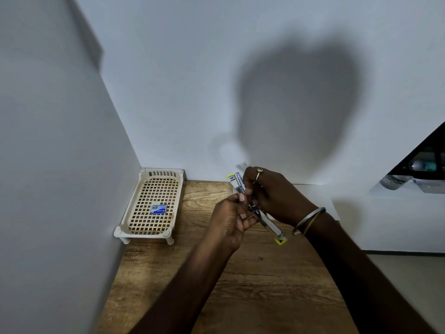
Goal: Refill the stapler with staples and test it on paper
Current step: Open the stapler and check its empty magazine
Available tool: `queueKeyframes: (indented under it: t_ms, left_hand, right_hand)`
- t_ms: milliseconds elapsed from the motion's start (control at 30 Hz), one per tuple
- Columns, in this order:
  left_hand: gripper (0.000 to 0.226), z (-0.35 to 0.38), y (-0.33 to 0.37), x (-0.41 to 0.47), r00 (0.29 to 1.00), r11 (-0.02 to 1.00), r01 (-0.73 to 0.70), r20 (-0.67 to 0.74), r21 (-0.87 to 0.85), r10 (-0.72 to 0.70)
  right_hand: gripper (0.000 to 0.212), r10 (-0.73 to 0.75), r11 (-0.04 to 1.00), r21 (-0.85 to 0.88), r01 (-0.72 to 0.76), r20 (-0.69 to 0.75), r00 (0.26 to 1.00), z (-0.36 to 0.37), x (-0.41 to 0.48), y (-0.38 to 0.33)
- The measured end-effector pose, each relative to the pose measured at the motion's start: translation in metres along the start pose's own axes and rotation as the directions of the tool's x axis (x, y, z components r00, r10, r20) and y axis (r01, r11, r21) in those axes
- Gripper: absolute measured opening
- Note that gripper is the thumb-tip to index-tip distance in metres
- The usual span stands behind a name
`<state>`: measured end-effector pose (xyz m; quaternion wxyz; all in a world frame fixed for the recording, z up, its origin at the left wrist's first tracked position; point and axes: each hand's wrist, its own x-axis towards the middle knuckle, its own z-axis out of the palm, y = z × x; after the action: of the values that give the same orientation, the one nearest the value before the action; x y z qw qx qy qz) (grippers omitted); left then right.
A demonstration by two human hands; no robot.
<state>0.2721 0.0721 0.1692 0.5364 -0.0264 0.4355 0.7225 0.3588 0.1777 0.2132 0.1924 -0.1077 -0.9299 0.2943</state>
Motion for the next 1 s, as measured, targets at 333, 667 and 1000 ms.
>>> queueKeyframes:
  t_ms: [333, 667, 1000]
  left_hand:
    - [0.037, -0.007, 0.032, 0.009, 0.991, 0.99, -0.122, 0.066, 0.075, 0.117]
    - [0.037, -0.008, 0.032, 0.01, 0.993, 0.993, -0.111, 0.047, 0.034, 0.109]
    - [0.021, -0.012, 0.035, 0.016, 0.979, 0.977, -0.201, -0.047, -0.067, 0.198]
  right_hand:
    - [0.022, 0.062, 0.997, 0.065, -0.052, -0.162, 0.985, 0.005, -0.004, -0.002]
    - [0.044, -0.085, 0.992, -0.105, 0.069, -0.161, 0.983, 0.001, 0.01, -0.008]
    - [0.029, 0.191, 0.977, 0.14, -0.158, -0.268, 0.944, 0.008, -0.012, -0.005]
